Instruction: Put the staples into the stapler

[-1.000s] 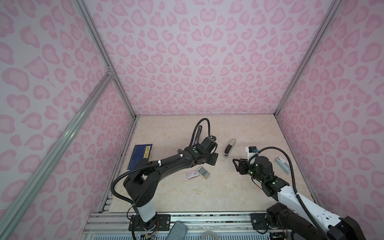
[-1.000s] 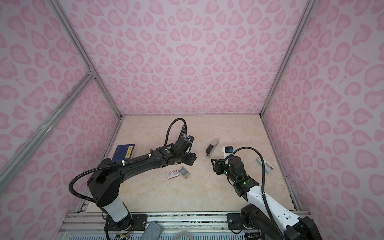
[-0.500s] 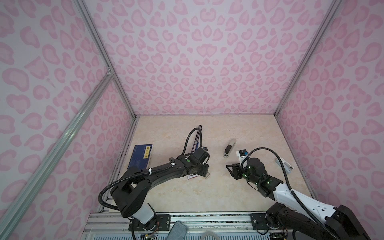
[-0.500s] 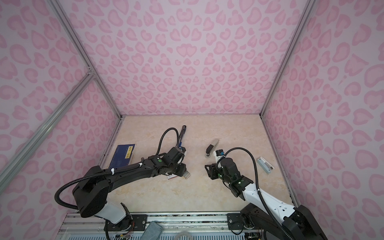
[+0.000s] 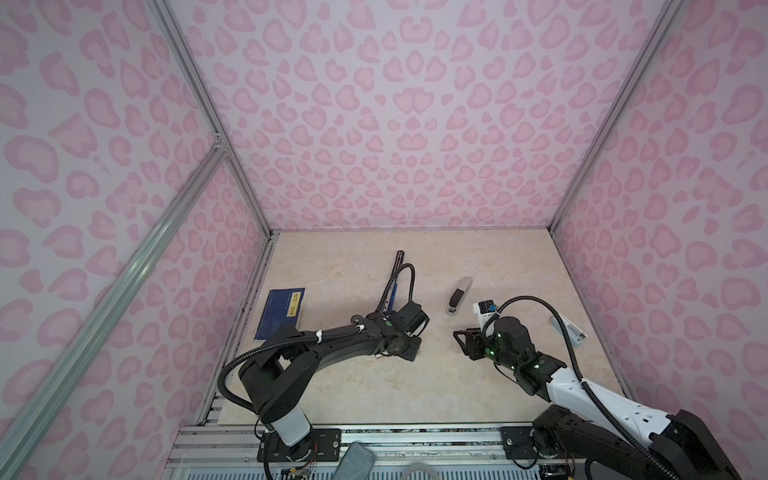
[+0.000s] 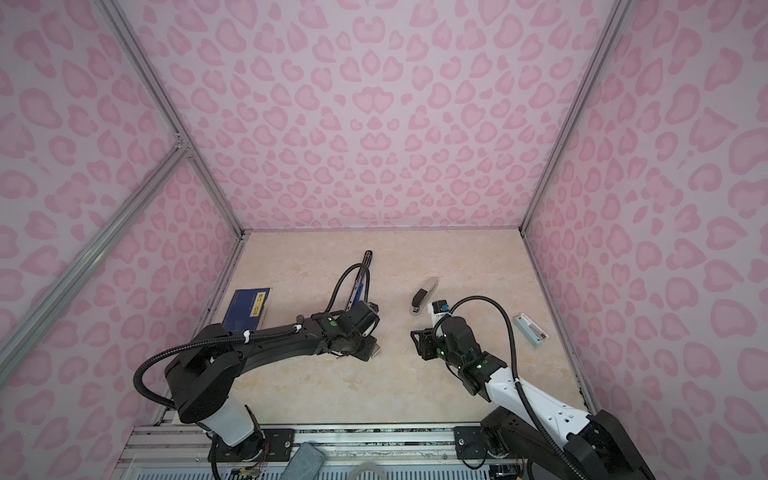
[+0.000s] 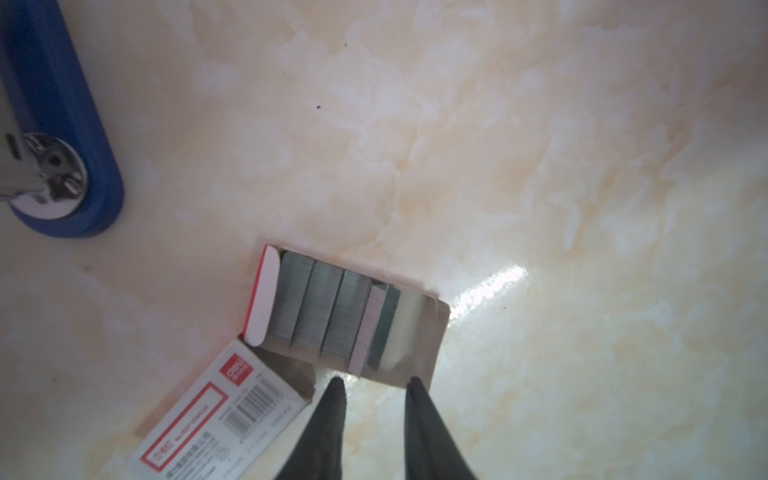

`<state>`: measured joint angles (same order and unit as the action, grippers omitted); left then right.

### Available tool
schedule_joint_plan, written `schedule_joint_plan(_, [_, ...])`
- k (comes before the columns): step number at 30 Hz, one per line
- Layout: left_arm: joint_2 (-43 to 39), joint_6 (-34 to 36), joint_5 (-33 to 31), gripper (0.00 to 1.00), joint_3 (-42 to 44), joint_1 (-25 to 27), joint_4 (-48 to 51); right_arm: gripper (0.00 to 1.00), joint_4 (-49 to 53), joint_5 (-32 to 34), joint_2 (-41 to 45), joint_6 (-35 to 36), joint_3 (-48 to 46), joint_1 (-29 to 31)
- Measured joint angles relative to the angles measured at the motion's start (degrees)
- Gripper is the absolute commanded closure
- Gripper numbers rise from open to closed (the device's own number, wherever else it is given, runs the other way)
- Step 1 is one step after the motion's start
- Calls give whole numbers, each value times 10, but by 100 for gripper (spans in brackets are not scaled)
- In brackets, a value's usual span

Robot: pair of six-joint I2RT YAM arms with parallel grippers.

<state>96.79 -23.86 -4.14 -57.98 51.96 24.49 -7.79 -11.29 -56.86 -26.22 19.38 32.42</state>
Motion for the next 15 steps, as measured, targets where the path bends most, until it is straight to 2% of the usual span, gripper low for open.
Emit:
schedule_joint_plan(8, [19, 10, -28, 71, -13, 5, 3, 49, 0, 7, 6, -2, -3, 0])
schedule_joint_plan(15, [35, 16, -36, 75, -17, 7, 7, 49, 0, 9, 12, -2, -5, 0])
